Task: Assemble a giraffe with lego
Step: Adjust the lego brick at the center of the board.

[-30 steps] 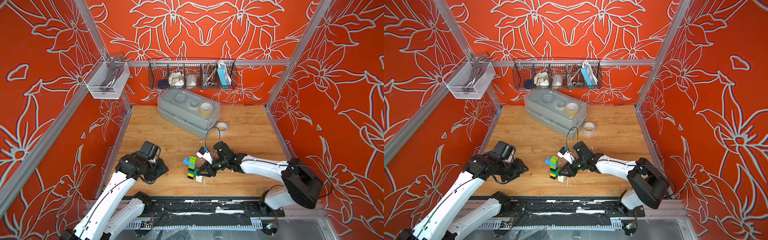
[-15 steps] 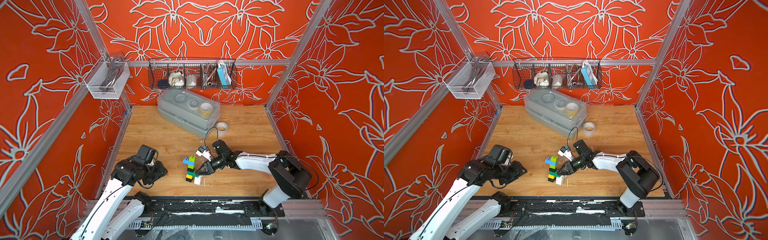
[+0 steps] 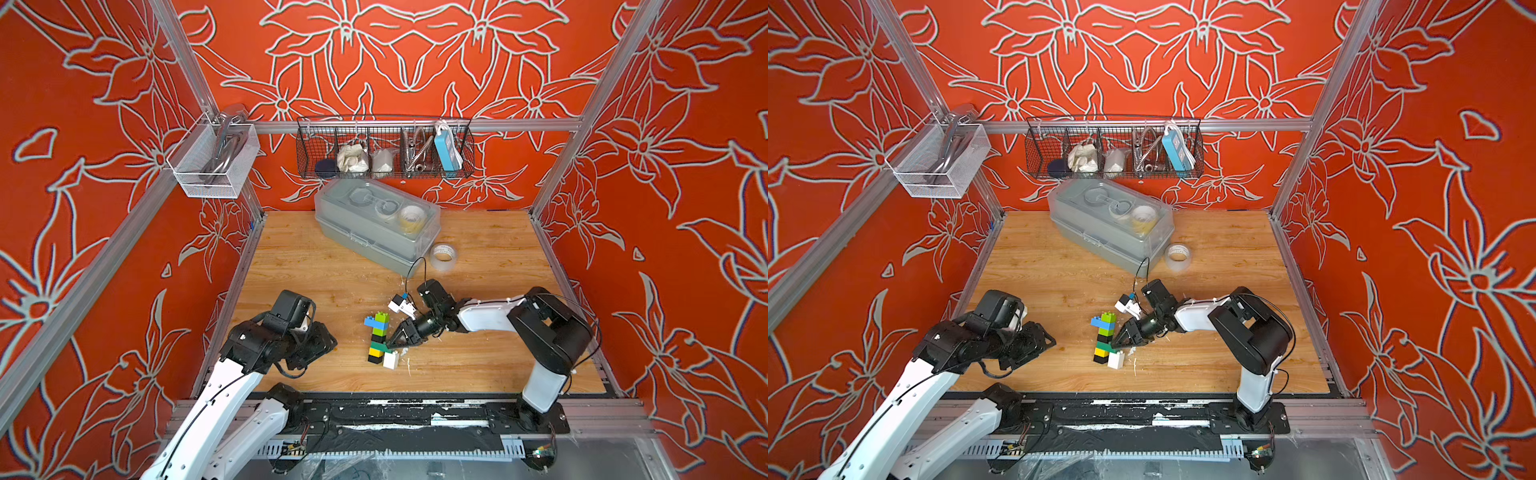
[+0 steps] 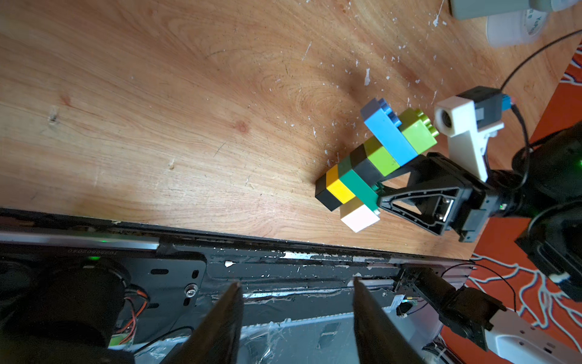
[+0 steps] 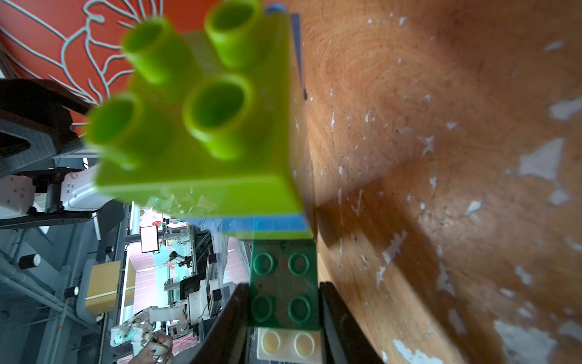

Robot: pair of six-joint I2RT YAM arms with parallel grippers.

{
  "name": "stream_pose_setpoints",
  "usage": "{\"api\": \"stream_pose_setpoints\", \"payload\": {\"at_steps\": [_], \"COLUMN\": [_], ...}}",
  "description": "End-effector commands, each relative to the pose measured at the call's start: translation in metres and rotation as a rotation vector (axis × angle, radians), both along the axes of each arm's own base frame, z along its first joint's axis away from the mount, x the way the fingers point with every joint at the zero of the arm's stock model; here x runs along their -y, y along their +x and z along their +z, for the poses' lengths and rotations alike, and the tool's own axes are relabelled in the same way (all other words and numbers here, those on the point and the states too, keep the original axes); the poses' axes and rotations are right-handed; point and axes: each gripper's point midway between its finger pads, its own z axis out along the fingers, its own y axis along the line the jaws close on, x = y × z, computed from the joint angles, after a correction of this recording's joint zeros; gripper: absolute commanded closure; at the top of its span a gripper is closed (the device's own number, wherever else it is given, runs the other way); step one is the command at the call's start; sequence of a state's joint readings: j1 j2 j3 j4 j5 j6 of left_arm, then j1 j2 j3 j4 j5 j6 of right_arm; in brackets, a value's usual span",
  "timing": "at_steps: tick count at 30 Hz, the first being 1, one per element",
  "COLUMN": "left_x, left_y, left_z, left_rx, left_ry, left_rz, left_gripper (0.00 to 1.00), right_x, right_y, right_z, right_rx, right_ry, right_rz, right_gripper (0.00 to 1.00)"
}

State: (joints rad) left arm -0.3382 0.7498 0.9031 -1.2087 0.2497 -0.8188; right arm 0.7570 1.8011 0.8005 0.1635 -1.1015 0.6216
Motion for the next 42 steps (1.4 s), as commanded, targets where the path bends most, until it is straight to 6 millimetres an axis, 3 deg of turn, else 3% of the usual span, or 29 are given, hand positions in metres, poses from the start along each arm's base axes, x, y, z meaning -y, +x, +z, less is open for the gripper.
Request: {"api": "stream_pose_setpoints", "payload": {"at_steps": [1,8,12,20,25,28,32,36,42], "left_x": [0.003,0.002,0.003,0.007,0.005,0.0,-0.005,-0.003,0.002], "left_y": [0.0,-0.005,-0.004,0.001,0.006,0.01,0.016,0.019,0.025], "left_z": [0.003,0.004,0.006,0.018,0.023,0.028,0.036,0.03,0.021], "left_rx": [0.018,0.024,0.034,0.061,0.074,0.096,0.131,0.099,0.081], "left_ry": [-0.02,-0.015,-0.018,-0.026,-0.005,0.025,0.057,0.071,0.053], "left_rz": [-0.025,-0.043,-0.057,-0.088,-0.088,-0.072,-0.071,-0.09,-0.092], "left_gripper": [0.45,0.45,0.44,0.43,0.37,0.31,0.29,0.29,0.32], "right_x": [-0.007,-0.006,-0.003,0.011,0.033,0.05,0.073,0.091,0.135], "right_y": [0.006,0.01,0.009,0.021,0.022,0.021,0.023,0.029,0.039], "right_z": [0.005,-0.001,-0.006,-0.009,-0.01,-0.01,-0.008,0.014,0.059], "right_rx": [-0.032,-0.065,-0.083,-0.042,0.016,0.065,0.155,0.286,0.508], "right_ry": [0.03,0.016,-0.028,-0.067,-0.156,-0.238,-0.348,-0.37,-0.391], "right_rz": [0.007,0.014,0.032,-0.007,-0.015,-0.009,-0.036,-0.171,-0.441], "right_gripper": [0.7,0.66,0.53,0.4,0.21,0.0,0.0,0.0,0.0]}}
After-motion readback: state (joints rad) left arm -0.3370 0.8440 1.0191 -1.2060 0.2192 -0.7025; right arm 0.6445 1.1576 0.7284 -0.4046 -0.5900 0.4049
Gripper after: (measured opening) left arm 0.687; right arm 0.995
